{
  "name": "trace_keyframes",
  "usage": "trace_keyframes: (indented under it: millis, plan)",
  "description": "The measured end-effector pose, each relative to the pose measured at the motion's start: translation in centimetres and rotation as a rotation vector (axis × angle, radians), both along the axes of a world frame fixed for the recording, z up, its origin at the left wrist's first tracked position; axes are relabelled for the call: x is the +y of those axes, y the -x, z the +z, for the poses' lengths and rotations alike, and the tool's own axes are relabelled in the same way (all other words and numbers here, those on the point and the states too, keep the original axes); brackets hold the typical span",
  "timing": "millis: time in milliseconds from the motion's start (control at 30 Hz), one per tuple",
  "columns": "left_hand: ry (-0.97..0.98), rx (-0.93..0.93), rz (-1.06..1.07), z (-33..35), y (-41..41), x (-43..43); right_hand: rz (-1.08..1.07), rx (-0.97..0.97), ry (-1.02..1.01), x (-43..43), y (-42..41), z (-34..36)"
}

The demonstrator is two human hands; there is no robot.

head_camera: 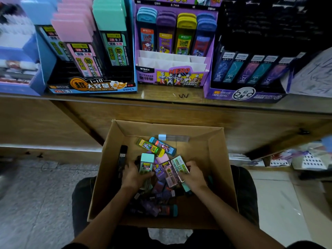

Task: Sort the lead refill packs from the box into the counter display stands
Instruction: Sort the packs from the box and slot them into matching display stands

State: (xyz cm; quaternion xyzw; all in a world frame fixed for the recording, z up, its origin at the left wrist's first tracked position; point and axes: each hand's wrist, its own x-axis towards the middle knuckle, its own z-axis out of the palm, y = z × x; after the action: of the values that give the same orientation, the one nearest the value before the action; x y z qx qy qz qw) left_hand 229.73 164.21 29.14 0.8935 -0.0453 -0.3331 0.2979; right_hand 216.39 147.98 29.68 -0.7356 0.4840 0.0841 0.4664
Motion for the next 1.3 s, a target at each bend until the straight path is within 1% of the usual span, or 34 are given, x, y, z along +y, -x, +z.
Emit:
trace_keyframes:
  millis: [67,267,400,467,533,600,700,800,867,967,1033,1100,1233,1300]
  plan:
    - [0.114,0.045,0.066,0.0,0.1,0.0,-0.074,-0.04,0.013,1.2,-0.1,-0.3]
    - [0.216,0.059,0.138,0.7,0.5,0.7,-0.15,-0.112,-0.09,2.1,0.4,-0.7]
    - [0.324,0.052,0.136,2.0,0.5,1.4,-0.225,-0.189,-0.161,1.5,1.2,0.4]
    - [0.394,0.07,0.125,3.1,0.3,1.4,-0.221,-0.257,-0.238,1.2,1.4,1.9]
    - [0.483,0.12,0.143,4.4,0.1,1.0,-0.127,-0.333,-0.322,0.6,1.6,3.8]
    - [0.58,0.141,0.141,6.1,0.2,0.3,0.043,-0.39,-0.383,0.0,1.7,6.1]
    - [0.704,0.16,0.029,9.2,0.5,-0.7,0.274,-0.412,-0.429,-0.7,1.3,9.5]
    - [0.801,0.241,-0.081,11.6,0.8,-1.1,0.418,-0.411,-0.399,-1.3,0.1,12.6]
    - [0.833,0.246,-0.147,12.7,0.8,-1.2,0.506,-0.402,-0.338,-1.7,-0.9,14.4]
    - [0.856,0.2,-0.117,13.7,0.7,-0.8,0.604,-0.366,-0.29,-2.1,-2.3,16.6]
    - [0.889,0.182,-0.05,14.1,0.3,-0.2,0.589,-0.352,-0.276,-2.3,-3.1,17.8]
    - [0.91,0.175,-0.01,14.4,-0.1,0.4,0.508,-0.384,-0.291,-2.5,-3.5,18.7]
    - [1.002,0.119,0.083,15.7,-0.2,1.3,0.251,-0.578,-0.554,-1.8,-4.5,20.5]
    - [1.035,0.076,0.113,16.6,-0.2,1.7,0.182,-0.647,-0.586,-1.1,-5.1,21.7]
